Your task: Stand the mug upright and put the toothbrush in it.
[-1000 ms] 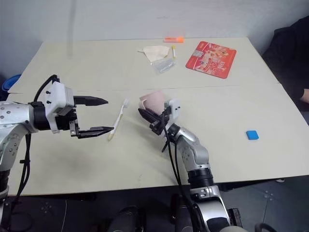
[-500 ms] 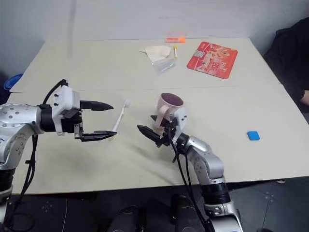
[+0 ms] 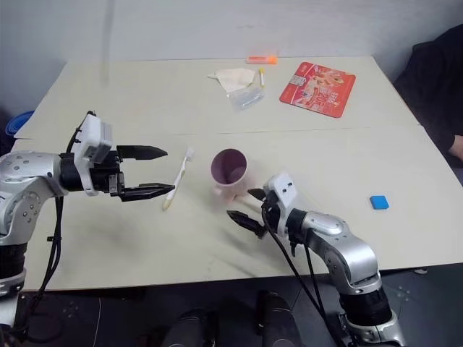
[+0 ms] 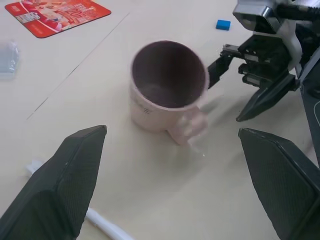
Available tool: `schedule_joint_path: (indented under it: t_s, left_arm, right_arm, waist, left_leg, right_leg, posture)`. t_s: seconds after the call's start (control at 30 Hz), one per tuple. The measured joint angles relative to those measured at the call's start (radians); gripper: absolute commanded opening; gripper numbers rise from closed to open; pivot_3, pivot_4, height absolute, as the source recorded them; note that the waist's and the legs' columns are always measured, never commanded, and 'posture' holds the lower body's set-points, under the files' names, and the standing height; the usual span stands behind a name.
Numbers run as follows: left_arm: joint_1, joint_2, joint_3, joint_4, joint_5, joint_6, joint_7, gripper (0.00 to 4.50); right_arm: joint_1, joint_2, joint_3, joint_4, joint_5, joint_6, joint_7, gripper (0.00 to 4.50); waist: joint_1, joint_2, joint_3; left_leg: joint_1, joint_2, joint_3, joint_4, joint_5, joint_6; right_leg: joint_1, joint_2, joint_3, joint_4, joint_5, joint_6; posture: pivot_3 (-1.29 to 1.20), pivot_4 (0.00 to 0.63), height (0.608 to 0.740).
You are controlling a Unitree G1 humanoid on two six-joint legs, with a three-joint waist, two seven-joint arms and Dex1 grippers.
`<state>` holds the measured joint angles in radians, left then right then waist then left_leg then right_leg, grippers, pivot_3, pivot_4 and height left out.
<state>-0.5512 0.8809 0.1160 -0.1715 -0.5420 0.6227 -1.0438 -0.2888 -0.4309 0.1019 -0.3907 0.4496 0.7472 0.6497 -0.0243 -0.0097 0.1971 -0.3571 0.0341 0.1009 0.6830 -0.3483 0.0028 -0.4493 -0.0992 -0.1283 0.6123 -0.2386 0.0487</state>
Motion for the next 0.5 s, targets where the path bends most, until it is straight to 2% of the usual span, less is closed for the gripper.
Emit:
schedule_joint_path:
  t_s: [0.1, 0.23, 0.37, 0.5]
  left_arm:
    - [-0.039, 0.002, -0.023, 0.064, 0.060, 0.017, 0.062, 4.50]
    - [-0.162, -0.020, -0.049, 0.192, 0.158, 0.167, 0.254, 4.50]
    - [-0.283, -0.116, -0.084, 0.284, 0.224, 0.377, 0.432, 4.50]
    - [-0.334, -0.215, -0.128, 0.348, 0.234, 0.460, 0.471, 4.50]
  right_arm:
    - [0.005, -0.048, -0.053, -0.041, 0.045, 0.045, 0.010, 4.48]
    - [0.000, -0.182, -0.183, -0.146, 0.160, 0.115, 0.065, 4.48]
    - [-0.048, -0.322, -0.249, -0.249, 0.274, 0.146, 0.154, 4.48]
    - [-0.107, -0.388, -0.288, -0.267, 0.335, 0.153, 0.177, 4.48]
  waist:
    - [0.004, 0.000, 0.000]
    - [0.023, -0.001, 0.001]
    - [0.033, -0.003, 0.001]
    - [0.041, -0.006, 0.002]
  left_leg:
    - [0.000, -0.001, 0.000, 0.000, 0.000, 0.000]
    - [0.000, -0.001, -0.001, 0.000, 0.000, 0.002]
    - [0.000, -0.002, -0.001, 0.000, -0.001, 0.003]
    - [-0.001, -0.002, 0.000, 0.001, -0.001, 0.003]
  right_leg:
    - [0.000, 0.000, 0.000, 0.000, 0.000, 0.000]
    - [0.001, 0.000, 0.000, -0.001, 0.000, 0.001]
    - [0.002, 0.000, 0.000, -0.002, 0.001, 0.002]
    - [0.001, -0.001, -0.001, -0.002, 0.002, 0.003]
  posture:
    - [0.00, 0.150, 0.740]
    - [0.00, 0.150, 0.740]
    - [0.00, 0.150, 0.740]
    - [0.00, 0.150, 0.740]
